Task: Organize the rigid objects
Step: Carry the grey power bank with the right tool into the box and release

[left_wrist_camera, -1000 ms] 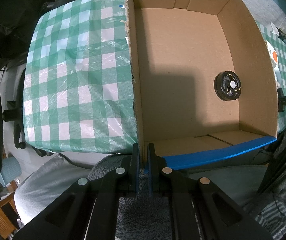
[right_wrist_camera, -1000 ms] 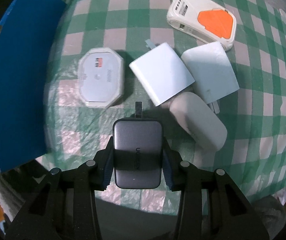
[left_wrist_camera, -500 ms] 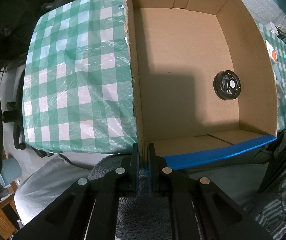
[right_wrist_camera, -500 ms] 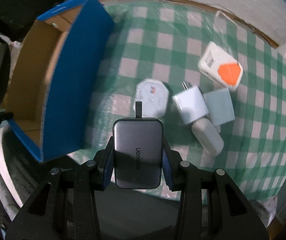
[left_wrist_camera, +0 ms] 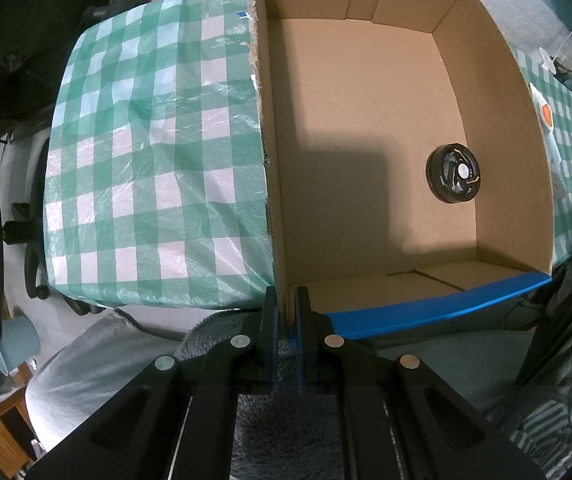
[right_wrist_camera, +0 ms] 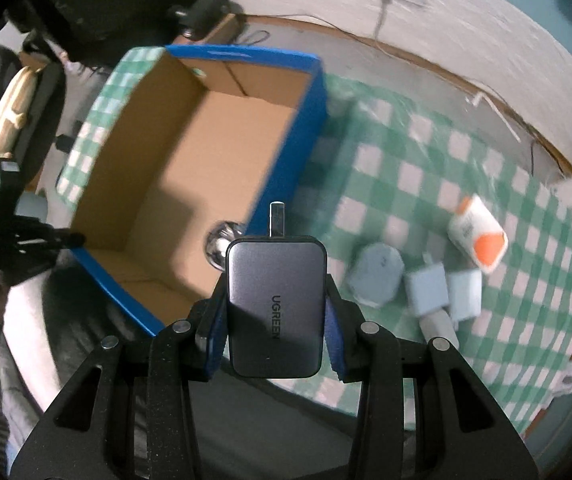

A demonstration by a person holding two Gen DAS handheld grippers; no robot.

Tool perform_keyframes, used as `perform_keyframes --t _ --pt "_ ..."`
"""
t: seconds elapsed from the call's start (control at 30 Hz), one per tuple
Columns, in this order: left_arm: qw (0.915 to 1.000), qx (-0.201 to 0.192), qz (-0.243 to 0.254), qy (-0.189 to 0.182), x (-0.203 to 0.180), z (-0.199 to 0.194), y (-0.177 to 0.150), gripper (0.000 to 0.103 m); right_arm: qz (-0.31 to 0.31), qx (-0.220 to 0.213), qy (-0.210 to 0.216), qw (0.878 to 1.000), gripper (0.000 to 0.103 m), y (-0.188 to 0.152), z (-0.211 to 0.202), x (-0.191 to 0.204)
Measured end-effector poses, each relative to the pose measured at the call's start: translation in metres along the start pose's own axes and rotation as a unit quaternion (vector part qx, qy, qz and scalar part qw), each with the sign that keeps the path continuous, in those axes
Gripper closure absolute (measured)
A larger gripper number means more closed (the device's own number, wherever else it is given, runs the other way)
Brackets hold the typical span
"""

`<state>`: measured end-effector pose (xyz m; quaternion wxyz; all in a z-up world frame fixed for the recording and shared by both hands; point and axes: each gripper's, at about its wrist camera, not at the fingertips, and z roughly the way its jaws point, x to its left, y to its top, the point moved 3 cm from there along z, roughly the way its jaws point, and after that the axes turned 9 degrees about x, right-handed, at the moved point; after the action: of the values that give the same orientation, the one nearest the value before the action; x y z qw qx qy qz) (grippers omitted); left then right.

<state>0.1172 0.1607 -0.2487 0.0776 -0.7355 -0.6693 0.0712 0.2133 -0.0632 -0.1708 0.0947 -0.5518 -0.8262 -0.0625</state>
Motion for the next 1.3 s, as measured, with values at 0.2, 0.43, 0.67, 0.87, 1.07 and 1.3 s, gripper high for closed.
perform_keyframes --t 0.2,0.43,0.67,0.87,1.07,1.3 --pt "1.0000 0.001 0.004 0.003 0.000 -0.001 -0.001 0.097 -0.019 0.005 0.000 1.000 0.062 0.024 0.010 0.028" --pt "1.0000 0.001 0.007 0.005 0.000 -0.001 -0.001 0.097 -0.028 0.025 0.017 0.999 0.062 0.034 0.035 0.052" --pt "0.9999 0.000 0.009 0.007 0.000 -0.001 -0.001 0.097 -0.027 0.042 0.006 0.999 0.062 0.038 0.062 0.053" --pt "0.9999 0.001 0.010 0.008 -0.001 0.000 -0.001 0.097 -0.024 0.048 0.011 0.999 0.062 0.036 0.075 0.048" --pt "0.9999 0.000 0.013 0.008 0.000 0.001 0.000 0.097 -0.026 0.039 0.005 0.999 0.061 0.033 0.074 0.045" --pt "0.9997 -0.001 0.019 0.013 -0.002 0.000 0.001 0.096 -0.023 0.020 0.015 0.999 0.053 0.033 0.065 0.041"
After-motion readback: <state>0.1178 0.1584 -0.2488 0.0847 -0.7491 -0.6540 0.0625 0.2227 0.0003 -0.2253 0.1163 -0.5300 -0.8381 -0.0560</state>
